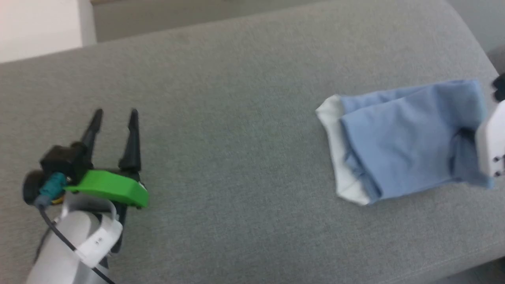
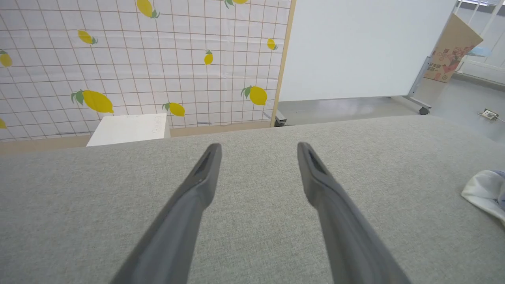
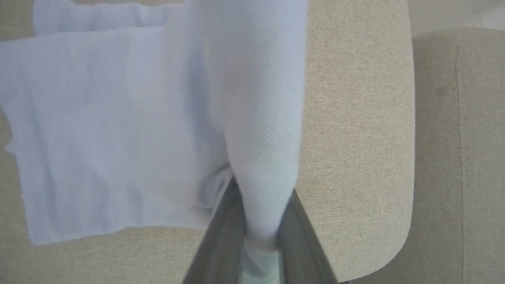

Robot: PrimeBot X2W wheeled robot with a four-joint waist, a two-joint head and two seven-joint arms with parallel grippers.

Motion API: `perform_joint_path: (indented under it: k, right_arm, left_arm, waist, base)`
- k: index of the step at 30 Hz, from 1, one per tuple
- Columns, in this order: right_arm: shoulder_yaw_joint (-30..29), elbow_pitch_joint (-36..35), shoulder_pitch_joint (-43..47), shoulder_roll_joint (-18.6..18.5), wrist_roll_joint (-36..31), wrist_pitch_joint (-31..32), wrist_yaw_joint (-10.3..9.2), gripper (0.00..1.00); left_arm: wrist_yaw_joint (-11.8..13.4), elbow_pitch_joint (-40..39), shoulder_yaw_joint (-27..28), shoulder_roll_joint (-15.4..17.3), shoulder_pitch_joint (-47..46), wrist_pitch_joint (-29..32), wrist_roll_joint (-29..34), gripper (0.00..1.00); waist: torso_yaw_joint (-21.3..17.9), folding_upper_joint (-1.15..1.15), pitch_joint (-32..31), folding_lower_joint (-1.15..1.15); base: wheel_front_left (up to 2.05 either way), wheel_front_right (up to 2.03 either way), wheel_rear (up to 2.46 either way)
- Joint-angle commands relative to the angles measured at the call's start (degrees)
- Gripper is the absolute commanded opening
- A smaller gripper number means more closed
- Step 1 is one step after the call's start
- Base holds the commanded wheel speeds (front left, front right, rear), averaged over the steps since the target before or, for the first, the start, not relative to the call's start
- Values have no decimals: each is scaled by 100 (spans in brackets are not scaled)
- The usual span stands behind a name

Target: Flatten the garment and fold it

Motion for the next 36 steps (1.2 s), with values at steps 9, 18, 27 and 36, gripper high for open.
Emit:
perform_joint_path:
  k: [9, 18, 27, 36]
  right_arm:
    - [-1199, 599, -543, -39, -602, -300, -10, 0]
    - [-1948, 1304, -1032, 67, -1097, -603, -10, 0]
    - [-2151, 1770, -1330, 164, -1527, -1047, -10, 100]
    - [-1898, 1713, -1622, 55, -1486, -1732, -10, 100]
  left_arm:
    - [241, -908, 269, 595, -215, 499, 208, 100]
    - [411, -1643, 509, 1051, -108, 927, 317, 100]
    - [471, -1859, 574, 1203, -10, 1101, 311, 100]
    - [550, -1705, 632, 1133, 150, 939, 237, 100]
  waist:
    - [-218, -1, 1635, 0]
    - [-306, -1, 2160, 0]
    - [-391, -1, 2200, 0]
    - [-439, -1, 1785, 0]
  base:
    - [0, 0, 0]
    - [0, 0, 0]
    - [0, 0, 0]
    - [0, 0, 0]
